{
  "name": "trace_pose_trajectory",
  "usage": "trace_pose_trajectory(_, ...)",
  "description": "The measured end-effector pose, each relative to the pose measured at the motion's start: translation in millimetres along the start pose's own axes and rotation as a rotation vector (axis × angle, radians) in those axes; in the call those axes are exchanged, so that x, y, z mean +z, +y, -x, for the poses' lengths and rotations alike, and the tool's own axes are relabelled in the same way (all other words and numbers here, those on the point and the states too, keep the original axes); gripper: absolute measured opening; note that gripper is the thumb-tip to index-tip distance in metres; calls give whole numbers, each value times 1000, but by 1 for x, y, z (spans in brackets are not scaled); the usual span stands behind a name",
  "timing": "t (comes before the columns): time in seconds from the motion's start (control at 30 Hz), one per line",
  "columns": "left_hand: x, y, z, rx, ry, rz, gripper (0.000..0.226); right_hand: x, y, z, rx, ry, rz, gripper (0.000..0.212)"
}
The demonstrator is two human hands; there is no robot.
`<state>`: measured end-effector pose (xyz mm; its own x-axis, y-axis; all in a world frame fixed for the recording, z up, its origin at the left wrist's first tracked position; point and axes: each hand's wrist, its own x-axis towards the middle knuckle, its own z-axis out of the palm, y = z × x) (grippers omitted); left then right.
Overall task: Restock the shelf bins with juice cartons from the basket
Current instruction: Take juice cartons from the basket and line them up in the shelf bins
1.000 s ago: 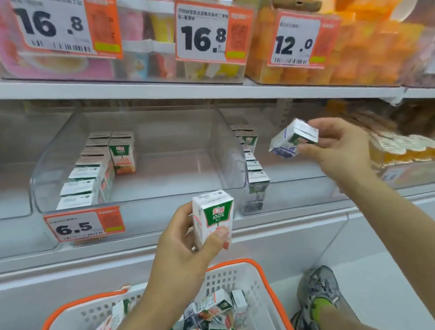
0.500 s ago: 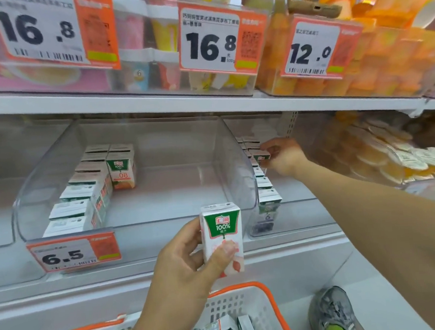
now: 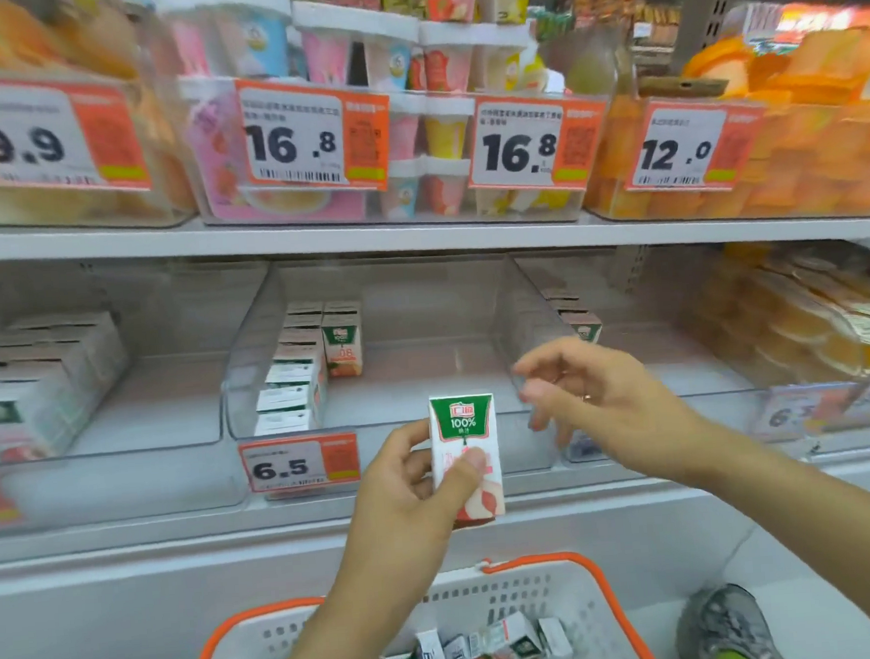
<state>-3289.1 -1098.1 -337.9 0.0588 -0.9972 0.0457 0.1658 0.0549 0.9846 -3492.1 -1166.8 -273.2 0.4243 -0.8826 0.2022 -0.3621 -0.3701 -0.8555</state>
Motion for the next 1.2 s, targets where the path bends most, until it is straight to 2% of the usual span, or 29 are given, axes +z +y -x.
trace_pose_trajectory(0.1, -17, 10, 12, 25, -41, -97, 33, 34, -14, 8, 58, -156, -77, 35)
trace_pose_trajectory(0.2, -39, 23, 24, 62, -71, -153, 32, 65, -26, 5, 49, -159, -183, 30)
trace_pose_trajectory(0.37, -92, 49, 40, 185, 5, -380, 35, 106, -56, -18, -4, -179, -302, 33)
trace_pose_trajectory(0.43, -121, 58, 44, 270, 101, -617, 39, 134, -67, -29, -65, -93, -311, 32)
trace_pose_trajectory(0.53, -177, 66, 48, 279, 328, -884, 58, 185, -86, -48, -136, 21, -350, 30)
trace_pose_trajectory(0.67, -256, 62, 50, 306, 627, -1061, 48, 249, -116, -95, -195, 74, -340, 28)
trace_pose_trajectory(0.77, -306, 47, 54, 291, 784, -1077, 56, 296, -132, -140, -238, 53, -150, 27)
trace_pose_trajectory(0.9, -332, 25, 54, 208, 733, -1026, 60, 353, -138, -197, -184, -61, 74, 28)
trace_pose_trajectory(1.0, -336, 16, 49, 213, 724, -947, 60, 384, -136, -228, -100, -121, 191, 30)
trace_pose_trajectory(1.13, -338, 13, 46, 208, 755, -906, 58, 413, -128, -239, -43, -178, 291, 35)
trace_pose_trajectory(1.2, -339, 15, 47, 196, 743, -900, 57, 419, -123, -237, -39, -150, 316, 38)
